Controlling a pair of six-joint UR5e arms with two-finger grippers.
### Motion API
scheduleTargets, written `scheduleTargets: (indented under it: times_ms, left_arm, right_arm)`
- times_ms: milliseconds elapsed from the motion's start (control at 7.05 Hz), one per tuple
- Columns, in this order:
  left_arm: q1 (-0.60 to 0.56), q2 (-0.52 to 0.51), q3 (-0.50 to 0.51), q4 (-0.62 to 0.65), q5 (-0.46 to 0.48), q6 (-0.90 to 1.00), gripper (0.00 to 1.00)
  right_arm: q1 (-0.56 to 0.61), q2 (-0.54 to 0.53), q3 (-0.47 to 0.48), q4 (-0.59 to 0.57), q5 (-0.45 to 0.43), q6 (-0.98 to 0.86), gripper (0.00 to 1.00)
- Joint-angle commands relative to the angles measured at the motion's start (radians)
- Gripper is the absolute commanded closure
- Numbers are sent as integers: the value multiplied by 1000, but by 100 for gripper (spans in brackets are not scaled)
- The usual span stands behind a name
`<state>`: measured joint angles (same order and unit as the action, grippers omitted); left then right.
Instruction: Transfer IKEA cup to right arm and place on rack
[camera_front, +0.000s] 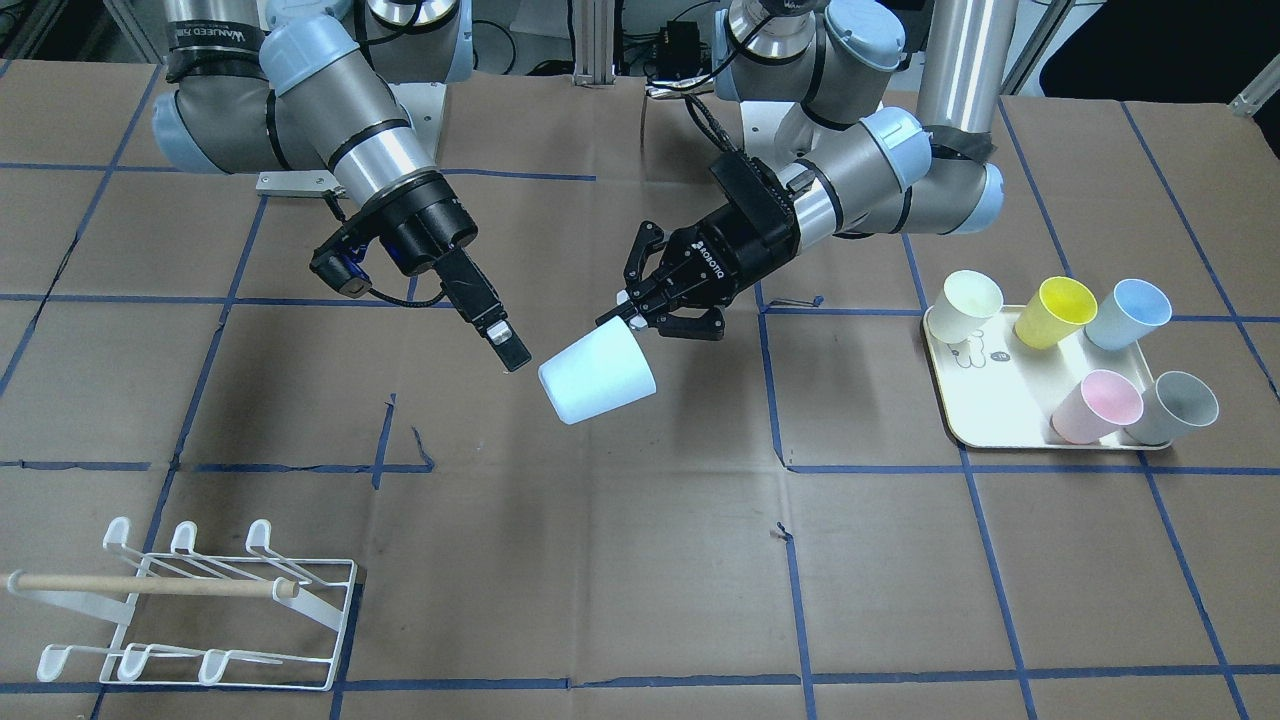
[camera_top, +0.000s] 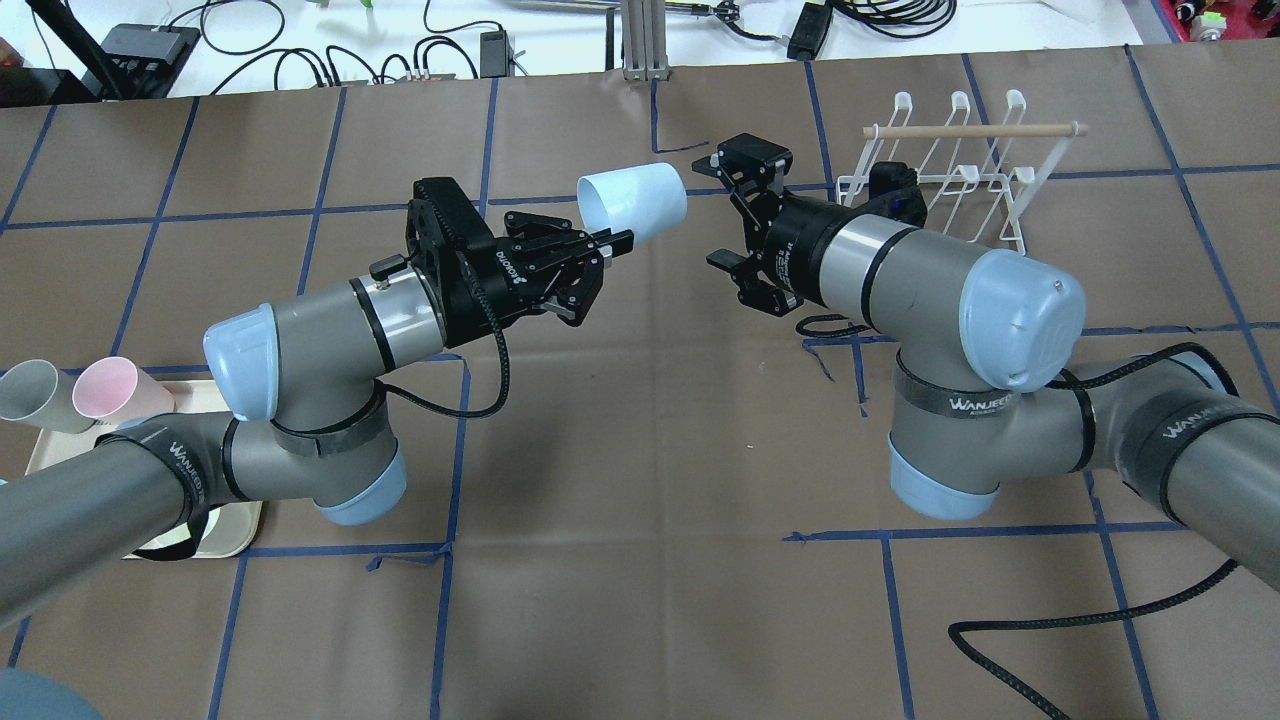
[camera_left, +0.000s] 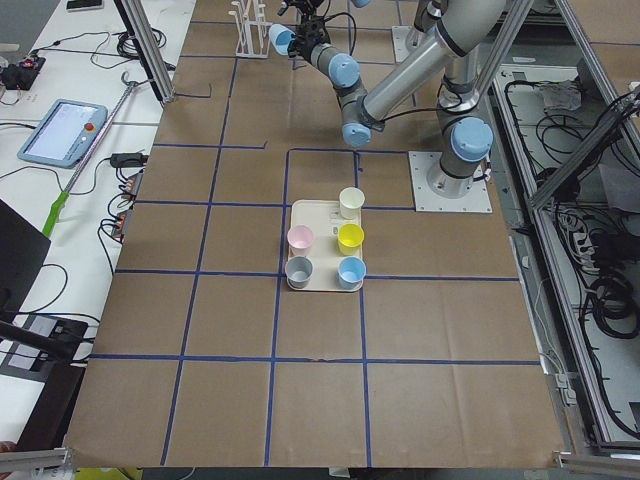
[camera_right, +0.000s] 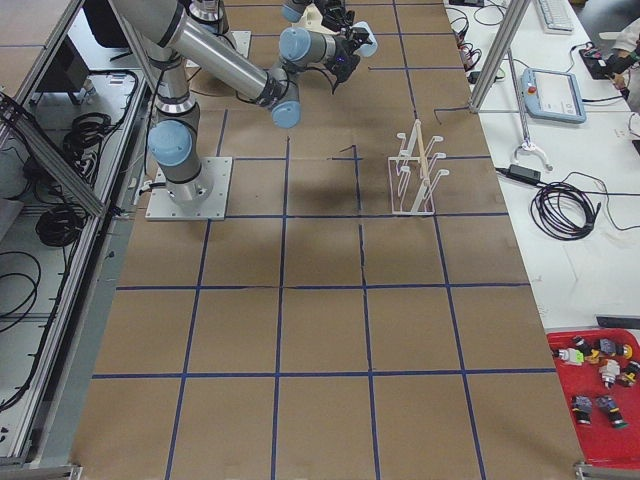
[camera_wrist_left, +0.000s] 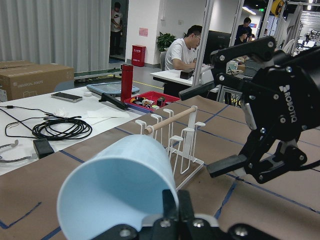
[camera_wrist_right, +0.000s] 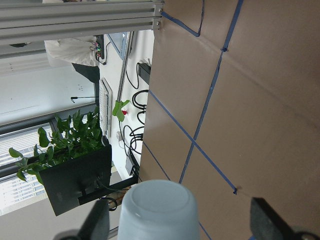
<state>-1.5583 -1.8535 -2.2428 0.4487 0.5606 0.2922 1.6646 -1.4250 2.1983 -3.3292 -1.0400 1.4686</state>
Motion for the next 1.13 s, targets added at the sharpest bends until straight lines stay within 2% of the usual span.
scheduleTargets:
  times_ms: [0, 993]
  left_arm:
    - [-46, -6, 5, 1, 70, -21, 97]
    - [-48, -3, 5, 2, 70, -38, 96]
  right_arm:
    - [41, 40, -14, -10, 0, -1, 1]
    - [52, 101, -83, -10, 3, 41, 1]
